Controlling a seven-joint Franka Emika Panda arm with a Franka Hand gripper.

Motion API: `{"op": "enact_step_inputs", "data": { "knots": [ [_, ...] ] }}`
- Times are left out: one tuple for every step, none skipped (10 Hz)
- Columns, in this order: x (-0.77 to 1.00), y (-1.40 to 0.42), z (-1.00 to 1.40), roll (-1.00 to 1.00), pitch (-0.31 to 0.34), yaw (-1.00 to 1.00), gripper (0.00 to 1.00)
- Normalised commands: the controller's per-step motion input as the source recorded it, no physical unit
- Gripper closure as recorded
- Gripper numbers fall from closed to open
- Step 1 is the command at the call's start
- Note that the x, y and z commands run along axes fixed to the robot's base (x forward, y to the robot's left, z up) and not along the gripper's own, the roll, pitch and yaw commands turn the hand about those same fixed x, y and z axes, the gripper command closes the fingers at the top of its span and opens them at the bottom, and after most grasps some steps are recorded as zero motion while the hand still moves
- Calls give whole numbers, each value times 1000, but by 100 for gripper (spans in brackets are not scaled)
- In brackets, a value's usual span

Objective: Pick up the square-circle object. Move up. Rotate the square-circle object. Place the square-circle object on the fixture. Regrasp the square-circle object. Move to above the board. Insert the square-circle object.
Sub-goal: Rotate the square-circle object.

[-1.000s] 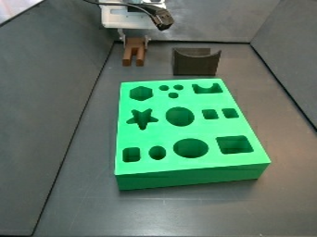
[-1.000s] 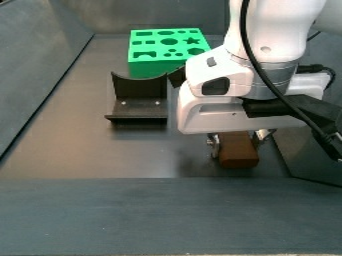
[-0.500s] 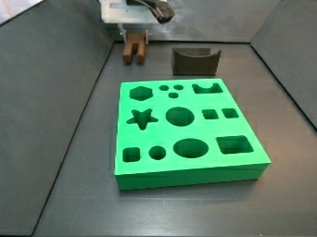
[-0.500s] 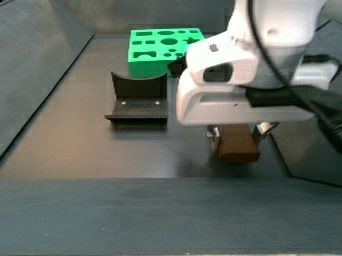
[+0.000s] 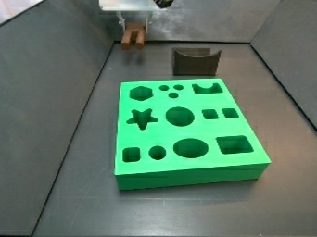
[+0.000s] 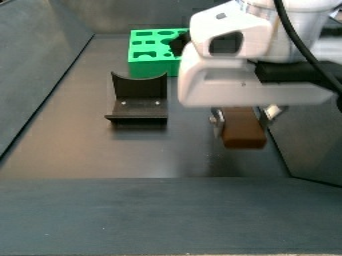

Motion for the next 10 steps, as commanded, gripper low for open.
{"op": "enact_step_inputs", "data": {
  "knots": [
    [268,-1000,541,27,8,8,100],
    [232,-1000,537,43,36,12,100],
    [162,-947,526,70,58,17,100],
    [99,-751,429,83,61,19,100],
    [29,-488,291,104,66,23,100],
    [-1,-225,154,123,66,23,100],
    [0,0,0,0,0,-1000,100],
    [13,30,-26,-2,0,-1000,100],
    [14,32,-25,-5,-2,-1000,100],
    [18,26,-20,-6,-2,-1000,100]
  ]
}}
